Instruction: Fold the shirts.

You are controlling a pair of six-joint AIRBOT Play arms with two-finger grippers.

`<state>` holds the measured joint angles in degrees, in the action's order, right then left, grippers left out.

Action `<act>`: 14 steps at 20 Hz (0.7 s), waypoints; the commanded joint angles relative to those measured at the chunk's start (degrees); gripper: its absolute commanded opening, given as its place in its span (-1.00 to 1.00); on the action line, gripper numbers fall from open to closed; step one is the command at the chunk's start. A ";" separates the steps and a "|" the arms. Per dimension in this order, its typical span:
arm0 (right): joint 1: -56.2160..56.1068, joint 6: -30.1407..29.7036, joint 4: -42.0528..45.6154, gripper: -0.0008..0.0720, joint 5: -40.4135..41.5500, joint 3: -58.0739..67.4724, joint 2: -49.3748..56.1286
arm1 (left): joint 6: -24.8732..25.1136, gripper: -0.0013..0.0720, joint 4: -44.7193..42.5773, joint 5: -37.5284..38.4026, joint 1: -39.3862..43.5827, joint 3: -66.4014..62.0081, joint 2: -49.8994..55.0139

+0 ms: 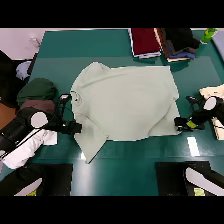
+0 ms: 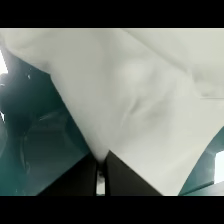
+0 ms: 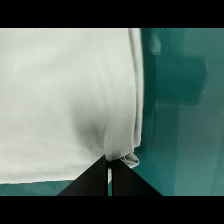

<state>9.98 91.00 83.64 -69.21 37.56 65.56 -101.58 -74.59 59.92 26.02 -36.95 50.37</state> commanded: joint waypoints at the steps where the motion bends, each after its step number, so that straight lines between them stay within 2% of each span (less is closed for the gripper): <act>1: -2.43 0.66 0.57 -0.93 2.84 -0.04 -2.51 | 0.31 -0.88 -0.09 0.15 0.00 -0.70 -0.04; 4: -1.40 -0.02 0.48 -0.93 0.83 1.29 -9.70 | 0.72 -0.89 -2.80 1.33 0.00 -6.91 -0.07; 6: -1.20 -0.90 0.42 -0.93 -1.49 6.62 -14.47 | 0.70 -0.89 -7.37 4.17 0.00 -15.58 -0.15; 11: -1.20 -1.25 0.07 -0.93 -3.87 30.47 -23.98 | 1.86 -0.89 -19.67 13.66 0.00 -49.13 -0.15; 14: -1.20 -2.56 0.07 -0.93 -3.87 46.73 -26.36 | 4.13 -0.89 -19.80 16.04 0.00 -70.18 -0.15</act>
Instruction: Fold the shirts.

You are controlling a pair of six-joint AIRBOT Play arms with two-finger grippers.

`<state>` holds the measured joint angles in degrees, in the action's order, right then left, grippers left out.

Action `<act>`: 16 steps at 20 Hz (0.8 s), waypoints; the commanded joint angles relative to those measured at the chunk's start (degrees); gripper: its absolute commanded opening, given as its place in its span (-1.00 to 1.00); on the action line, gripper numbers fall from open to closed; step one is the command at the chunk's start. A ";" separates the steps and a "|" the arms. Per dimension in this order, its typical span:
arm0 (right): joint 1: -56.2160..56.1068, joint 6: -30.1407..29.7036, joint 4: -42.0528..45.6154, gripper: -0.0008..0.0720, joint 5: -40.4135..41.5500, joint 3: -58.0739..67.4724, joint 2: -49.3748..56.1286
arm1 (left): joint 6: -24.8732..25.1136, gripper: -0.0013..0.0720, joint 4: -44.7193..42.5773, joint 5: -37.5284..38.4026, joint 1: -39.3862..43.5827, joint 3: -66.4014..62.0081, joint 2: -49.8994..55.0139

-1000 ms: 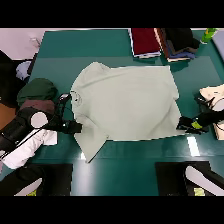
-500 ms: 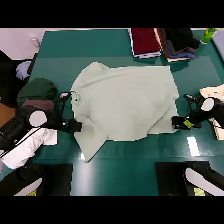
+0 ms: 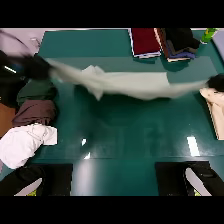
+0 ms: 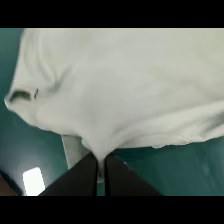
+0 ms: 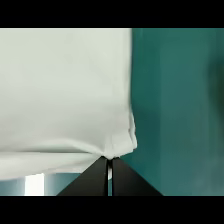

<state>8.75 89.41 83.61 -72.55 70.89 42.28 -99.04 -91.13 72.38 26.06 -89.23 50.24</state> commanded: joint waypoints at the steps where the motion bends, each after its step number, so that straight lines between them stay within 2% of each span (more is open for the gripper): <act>1: 0.02 -1.01 0.28 -0.93 -0.50 18.05 -3.41 | 1.62 -0.89 -3.19 4.02 -0.04 -23.63 -0.02; 4: 0.02 -1.40 0.63 -0.93 -0.59 30.75 -3.45 | 1.64 -0.89 -2.99 4.35 -0.04 -35.98 -0.31; 7: 0.02 -1.46 1.73 -0.94 -1.14 38.60 -2.54 | 1.64 -0.89 -3.02 -0.07 -0.04 -37.35 -2.19; 10: 0.02 -1.49 3.63 -0.94 -6.69 45.79 1.53 | 2.10 -0.89 -3.02 -3.39 -0.04 -37.24 -2.03; 13: 0.02 -2.49 3.41 -0.94 -13.79 49.48 7.87 | 2.21 -0.89 -4.61 -3.39 -0.04 -30.93 -2.03; 16: 0.00 -2.51 3.41 -0.94 -15.72 42.51 12.74 | 2.47 -0.89 -9.29 -2.93 -0.07 -18.67 -1.40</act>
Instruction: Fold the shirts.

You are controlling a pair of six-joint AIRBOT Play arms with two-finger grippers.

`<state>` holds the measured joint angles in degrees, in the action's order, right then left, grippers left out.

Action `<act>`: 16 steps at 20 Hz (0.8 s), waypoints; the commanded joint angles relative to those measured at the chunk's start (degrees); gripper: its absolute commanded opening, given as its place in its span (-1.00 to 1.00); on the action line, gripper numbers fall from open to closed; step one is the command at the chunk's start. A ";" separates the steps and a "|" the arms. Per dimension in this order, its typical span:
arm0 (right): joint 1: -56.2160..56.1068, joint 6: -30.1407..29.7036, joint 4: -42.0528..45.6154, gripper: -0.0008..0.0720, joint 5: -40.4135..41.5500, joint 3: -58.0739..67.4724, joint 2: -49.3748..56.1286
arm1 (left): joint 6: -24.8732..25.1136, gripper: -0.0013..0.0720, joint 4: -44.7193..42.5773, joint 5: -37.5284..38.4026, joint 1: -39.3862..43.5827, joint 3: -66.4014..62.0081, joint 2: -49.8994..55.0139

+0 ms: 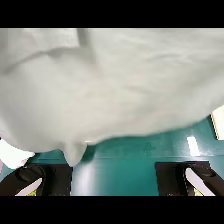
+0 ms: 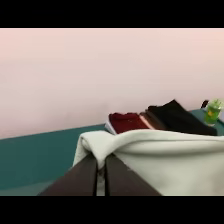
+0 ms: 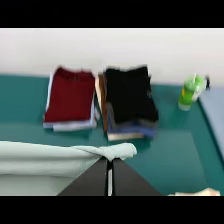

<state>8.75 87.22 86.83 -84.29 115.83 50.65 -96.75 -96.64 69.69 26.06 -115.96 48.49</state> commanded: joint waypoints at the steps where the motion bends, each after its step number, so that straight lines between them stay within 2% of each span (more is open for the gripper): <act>1: -0.04 -0.39 -0.24 -0.94 -4.57 -5.55 6.47 | 0.00 -0.89 -4.61 0.59 -0.37 11.45 1.49; 5: -2.75 -2.38 0.28 -0.94 -2.73 -17.90 15.87 | -0.72 -0.89 -3.30 2.69 -5.09 23.32 10.78; 7: -4.13 -2.95 0.42 -0.93 0.98 -23.43 21.86 | -0.59 -0.89 -1.31 -0.70 -8.13 28.24 17.35; 9: -4.52 -3.28 0.31 -0.94 6.27 -25.83 28.06 | 2.71 -0.89 3.41 -4.87 -10.82 30.10 25.33; 11: -4.52 -3.23 0.22 -0.94 9.68 -24.44 34.25 | 7.17 -0.89 7.63 -9.88 -13.07 29.92 33.24; 13: -4.52 -3.23 0.22 -0.94 10.84 -20.00 39.91 | 7.30 -0.89 10.10 -13.68 -14.99 29.92 38.27; 16: -4.52 -3.23 -0.20 -0.94 9.64 -13.11 44.87 | 8.85 -0.89 11.78 -15.19 -17.44 29.92 40.54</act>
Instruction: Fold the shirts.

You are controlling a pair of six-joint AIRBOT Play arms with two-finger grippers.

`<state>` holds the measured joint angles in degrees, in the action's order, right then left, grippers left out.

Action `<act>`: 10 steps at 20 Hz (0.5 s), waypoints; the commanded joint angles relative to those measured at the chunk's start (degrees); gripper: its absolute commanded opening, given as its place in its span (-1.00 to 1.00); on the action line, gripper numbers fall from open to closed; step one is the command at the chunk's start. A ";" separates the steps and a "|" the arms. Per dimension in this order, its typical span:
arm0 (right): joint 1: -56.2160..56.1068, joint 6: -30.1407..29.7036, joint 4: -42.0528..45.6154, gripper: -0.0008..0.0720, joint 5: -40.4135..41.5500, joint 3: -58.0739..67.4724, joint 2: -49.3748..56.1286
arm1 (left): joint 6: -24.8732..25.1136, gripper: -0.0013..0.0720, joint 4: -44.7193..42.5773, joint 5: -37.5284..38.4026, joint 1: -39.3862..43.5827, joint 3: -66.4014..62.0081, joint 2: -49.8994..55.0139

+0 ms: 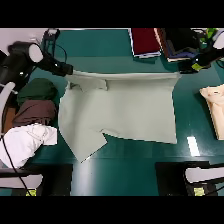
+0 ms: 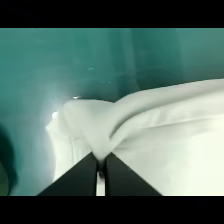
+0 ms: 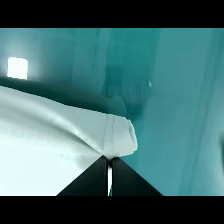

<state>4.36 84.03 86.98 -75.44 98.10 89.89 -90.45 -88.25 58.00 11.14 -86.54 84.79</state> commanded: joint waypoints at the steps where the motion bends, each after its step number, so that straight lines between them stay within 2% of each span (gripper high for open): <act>1: -0.13 -0.09 -0.35 -0.93 -0.17 6.10 6.08 | 4.37 -0.89 3.89 -2.73 -2.89 0.26 4.15; 4: -0.17 -0.11 -0.31 -0.94 -4.48 5.97 5.03 | 11.43 -0.89 5.16 4.15 -3.02 -0.55 4.13; 6: -0.20 -0.11 -0.35 -0.93 -4.66 0.76 2.71 | 14.71 -0.89 5.95 8.11 -3.04 0.63 4.20; 10: -1.20 -0.04 -0.52 -0.93 -1.40 -11.89 -0.24 | 15.47 -0.88 6.25 6.38 -3.02 6.80 4.20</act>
<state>3.62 83.88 86.61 -78.56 93.08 91.29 -77.17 -82.96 63.99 8.23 -83.09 88.79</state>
